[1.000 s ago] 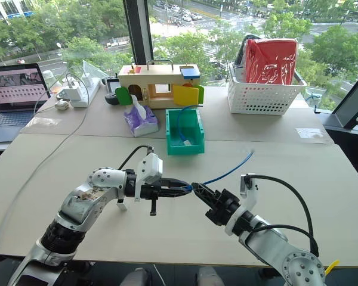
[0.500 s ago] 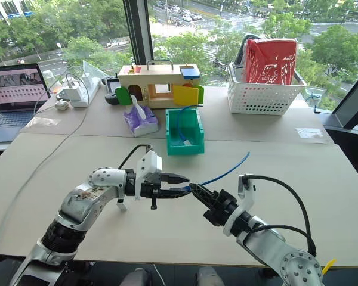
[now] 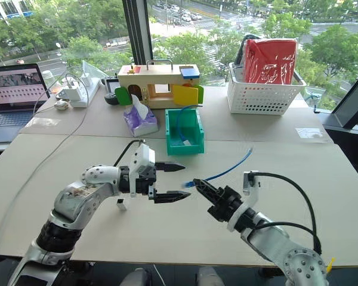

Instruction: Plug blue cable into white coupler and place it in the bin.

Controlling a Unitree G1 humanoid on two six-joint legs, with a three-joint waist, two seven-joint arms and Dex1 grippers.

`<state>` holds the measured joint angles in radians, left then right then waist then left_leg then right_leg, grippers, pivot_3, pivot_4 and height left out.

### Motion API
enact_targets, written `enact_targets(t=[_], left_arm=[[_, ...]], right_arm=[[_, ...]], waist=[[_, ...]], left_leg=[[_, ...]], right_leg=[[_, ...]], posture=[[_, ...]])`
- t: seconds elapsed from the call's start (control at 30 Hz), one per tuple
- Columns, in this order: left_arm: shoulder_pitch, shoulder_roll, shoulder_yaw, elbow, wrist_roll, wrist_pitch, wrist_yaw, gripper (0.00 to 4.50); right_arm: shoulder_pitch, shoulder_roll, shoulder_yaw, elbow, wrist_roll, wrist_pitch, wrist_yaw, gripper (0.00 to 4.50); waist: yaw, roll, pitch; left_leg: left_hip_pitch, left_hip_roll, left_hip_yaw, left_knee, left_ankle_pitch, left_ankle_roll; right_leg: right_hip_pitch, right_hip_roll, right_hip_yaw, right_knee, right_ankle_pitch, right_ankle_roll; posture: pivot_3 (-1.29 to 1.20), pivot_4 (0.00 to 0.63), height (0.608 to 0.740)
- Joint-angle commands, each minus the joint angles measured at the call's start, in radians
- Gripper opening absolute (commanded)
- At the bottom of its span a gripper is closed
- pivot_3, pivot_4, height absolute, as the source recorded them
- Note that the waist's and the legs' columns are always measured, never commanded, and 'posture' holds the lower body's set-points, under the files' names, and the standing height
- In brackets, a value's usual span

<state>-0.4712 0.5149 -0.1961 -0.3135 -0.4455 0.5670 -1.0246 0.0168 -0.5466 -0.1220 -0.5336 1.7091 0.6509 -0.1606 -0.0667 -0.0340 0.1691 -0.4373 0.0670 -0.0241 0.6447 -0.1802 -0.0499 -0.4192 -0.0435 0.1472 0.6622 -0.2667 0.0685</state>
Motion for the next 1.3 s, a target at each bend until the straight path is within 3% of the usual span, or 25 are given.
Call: enact_targets(t=[0.03, 0.2, 0.33, 0.5, 0.67, 0.87, 1.13, 1.3], left_arm=[[-0.004, 0.025, 0.066, -0.031, -0.058, -0.019, -0.031, 4.44], [-0.102, -0.012, 0.153, 0.061, -0.067, -0.048, 0.048, 4.44], [-0.208, -0.029, 0.265, 0.151, -0.101, -0.083, 0.108, 4.44], [-0.237, 0.12, 0.396, 0.255, -0.137, -0.054, 0.053, 4.44], [-0.075, 0.302, 0.436, 0.252, -0.149, -0.027, -0.103, 4.44], [0.11, 0.376, 0.419, 0.236, -0.085, -0.142, -0.192, 4.44], [0.33, 0.349, 0.337, 0.171, 0.0, -0.291, -0.227, 4.44], [0.382, 0.322, 0.319, 0.164, 0.008, -0.325, -0.213, 4.44]], right_arm=[[-0.054, -0.126, -0.13, 0.088, -0.012, 0.046, 0.122, 0.0], [-0.205, -0.254, -0.206, 0.283, -0.079, 0.084, 0.238, 0.0], [-0.309, -0.279, -0.214, 0.356, -0.103, 0.122, 0.264, 0.0], [-0.4, -0.237, -0.171, 0.381, -0.125, 0.174, 0.275, 0.0], [-0.454, -0.182, -0.139, 0.394, -0.153, 0.215, 0.289, 0.0], [-0.479, -0.145, -0.136, 0.412, -0.19, 0.248, 0.31, 0.0], [-0.465, -0.117, -0.156, 0.398, -0.221, 0.269, 0.315, 0.0], [-0.449, -0.113, -0.174, 0.383, -0.228, 0.277, 0.31, 0.0]], waist=[[0.001, 0.0, 0.0], [0.002, 0.0, 0.0], [0.001, 0.0, 0.0], [-0.01, 0.0, 0.0], [-0.004, 0.0, 0.0], [0.009, -0.001, 0.001], [0.006, 0.0, 0.001], [0.006, 0.0, 0.001]], left_leg=[[0.0, 0.0, 0.0, 0.0, 0.0, 0.0], [0.001, 0.0, 0.0, 0.001, 0.001, 0.001], [0.001, 0.0, 0.0, 0.0, 0.001, 0.001], [0.0, 0.0, 0.0, -0.001, 0.0, 0.001], [0.0, 0.0, 0.0, -0.002, 0.0, 0.001], [-0.002, 0.0, -0.001, -0.001, 0.001, 0.001], [-0.002, 0.001, 0.0, -0.002, 0.001, 0.001], [-0.002, 0.001, 0.0, -0.002, 0.001, 0.001]], right_leg=[[0.0, 0.0, 0.0, 0.0, 0.0, 0.0], [0.001, 0.0, -0.001, 0.0, 0.0, 0.001], [0.001, 0.0, 0.0, 0.0, 0.0, 0.0], [-0.001, 0.0, 0.0, 0.0, 0.0, 0.0], [-0.001, 0.0, 0.0, 0.0, 0.0, -0.001], [-0.001, 0.0, -0.003, -0.001, 0.0, -0.001], [-0.002, 0.0, -0.003, -0.001, 0.0, -0.003], [-0.002, 0.0, -0.003, 0.0, 0.0, -0.003]], posture=[[0.0, 0.15, 0.724], [0.0, 0.15, 0.724], [0.0, 0.15, 0.724], [0.0, 0.15, 0.724], [0.0, 0.15, 0.724], [0.0, 0.15, 0.724], [0.0, 0.15, 0.724], [0.0, 0.15, 0.724]])
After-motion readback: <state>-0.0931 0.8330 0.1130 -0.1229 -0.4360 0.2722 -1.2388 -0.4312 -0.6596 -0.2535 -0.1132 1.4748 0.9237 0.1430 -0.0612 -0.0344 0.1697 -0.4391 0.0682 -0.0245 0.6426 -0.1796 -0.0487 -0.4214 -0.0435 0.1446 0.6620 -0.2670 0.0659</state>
